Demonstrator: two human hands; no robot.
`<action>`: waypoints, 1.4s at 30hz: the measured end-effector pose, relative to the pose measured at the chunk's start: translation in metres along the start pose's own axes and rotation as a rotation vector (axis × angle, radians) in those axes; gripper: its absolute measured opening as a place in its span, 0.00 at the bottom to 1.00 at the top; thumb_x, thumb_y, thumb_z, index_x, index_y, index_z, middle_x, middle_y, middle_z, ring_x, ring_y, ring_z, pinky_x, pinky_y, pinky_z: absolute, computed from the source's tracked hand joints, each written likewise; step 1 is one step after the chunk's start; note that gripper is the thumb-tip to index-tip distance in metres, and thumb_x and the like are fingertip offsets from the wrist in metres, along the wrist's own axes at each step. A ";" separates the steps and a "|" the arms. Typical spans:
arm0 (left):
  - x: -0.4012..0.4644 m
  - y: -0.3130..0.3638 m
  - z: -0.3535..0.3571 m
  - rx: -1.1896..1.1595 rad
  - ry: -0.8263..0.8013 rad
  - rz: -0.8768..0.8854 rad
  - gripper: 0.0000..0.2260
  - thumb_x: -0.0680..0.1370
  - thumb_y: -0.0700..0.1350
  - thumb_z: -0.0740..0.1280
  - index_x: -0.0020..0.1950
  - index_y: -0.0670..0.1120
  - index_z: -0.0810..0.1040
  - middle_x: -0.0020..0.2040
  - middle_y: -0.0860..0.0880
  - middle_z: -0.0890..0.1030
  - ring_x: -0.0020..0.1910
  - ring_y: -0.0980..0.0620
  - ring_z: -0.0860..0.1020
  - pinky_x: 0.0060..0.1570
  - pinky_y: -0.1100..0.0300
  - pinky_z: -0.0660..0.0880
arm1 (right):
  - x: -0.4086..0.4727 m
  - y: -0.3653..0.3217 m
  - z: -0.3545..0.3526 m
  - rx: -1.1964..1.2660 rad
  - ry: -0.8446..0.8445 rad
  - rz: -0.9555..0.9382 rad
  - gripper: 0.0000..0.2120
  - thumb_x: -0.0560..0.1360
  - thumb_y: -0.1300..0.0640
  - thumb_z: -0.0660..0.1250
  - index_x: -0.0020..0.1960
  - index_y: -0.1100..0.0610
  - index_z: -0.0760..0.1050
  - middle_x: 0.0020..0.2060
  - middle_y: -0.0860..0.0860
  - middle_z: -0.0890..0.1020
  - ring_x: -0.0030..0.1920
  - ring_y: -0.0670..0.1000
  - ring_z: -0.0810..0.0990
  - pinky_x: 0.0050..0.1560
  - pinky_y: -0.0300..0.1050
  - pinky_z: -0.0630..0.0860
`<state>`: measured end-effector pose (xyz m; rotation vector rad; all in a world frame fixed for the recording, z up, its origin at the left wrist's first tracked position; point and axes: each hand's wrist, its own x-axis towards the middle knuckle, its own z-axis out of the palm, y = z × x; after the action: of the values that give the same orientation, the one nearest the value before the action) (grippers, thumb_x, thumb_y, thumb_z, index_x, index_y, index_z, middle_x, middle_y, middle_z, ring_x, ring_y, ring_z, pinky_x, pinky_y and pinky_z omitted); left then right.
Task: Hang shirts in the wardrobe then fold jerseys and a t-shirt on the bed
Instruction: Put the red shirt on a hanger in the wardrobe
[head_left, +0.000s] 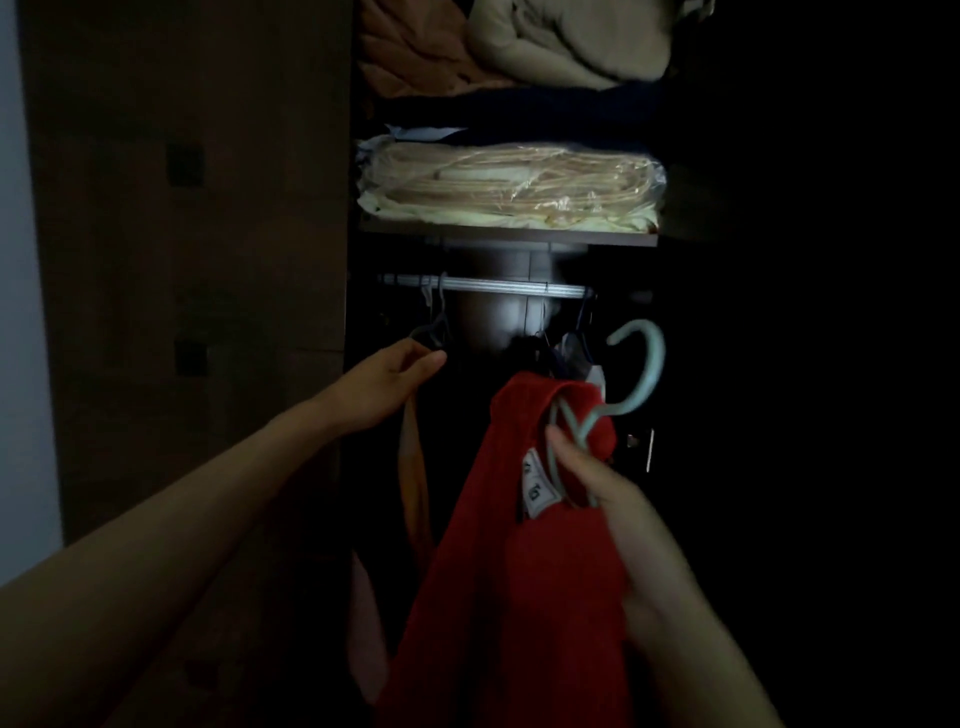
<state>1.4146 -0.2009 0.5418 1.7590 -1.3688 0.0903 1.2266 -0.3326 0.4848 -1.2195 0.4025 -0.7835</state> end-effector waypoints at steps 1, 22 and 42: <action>0.003 -0.006 -0.001 -0.004 -0.001 -0.012 0.15 0.84 0.54 0.58 0.62 0.47 0.75 0.54 0.52 0.80 0.50 0.58 0.78 0.40 0.67 0.70 | 0.006 0.003 0.006 0.061 -0.059 0.021 0.07 0.81 0.58 0.61 0.53 0.58 0.77 0.38 0.49 0.84 0.41 0.46 0.84 0.28 0.30 0.75; 0.115 -0.121 0.040 -0.075 0.185 -0.121 0.11 0.80 0.54 0.62 0.54 0.50 0.78 0.47 0.53 0.83 0.46 0.60 0.82 0.45 0.71 0.75 | 0.426 0.009 0.047 -0.097 -0.097 -0.089 0.05 0.81 0.60 0.64 0.49 0.56 0.77 0.39 0.54 0.83 0.35 0.51 0.81 0.37 0.44 0.78; 0.031 -0.090 0.010 -0.137 0.327 -0.219 0.09 0.71 0.61 0.64 0.45 0.60 0.79 0.46 0.47 0.83 0.40 0.58 0.81 0.47 0.66 0.76 | 0.433 -0.026 0.065 -0.216 -0.089 -0.013 0.14 0.83 0.64 0.56 0.40 0.62 0.71 0.20 0.54 0.78 0.20 0.50 0.79 0.18 0.36 0.73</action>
<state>1.4957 -0.2300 0.4994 1.6809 -0.9221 0.1532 1.5561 -0.6046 0.5847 -1.4547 0.4141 -0.7072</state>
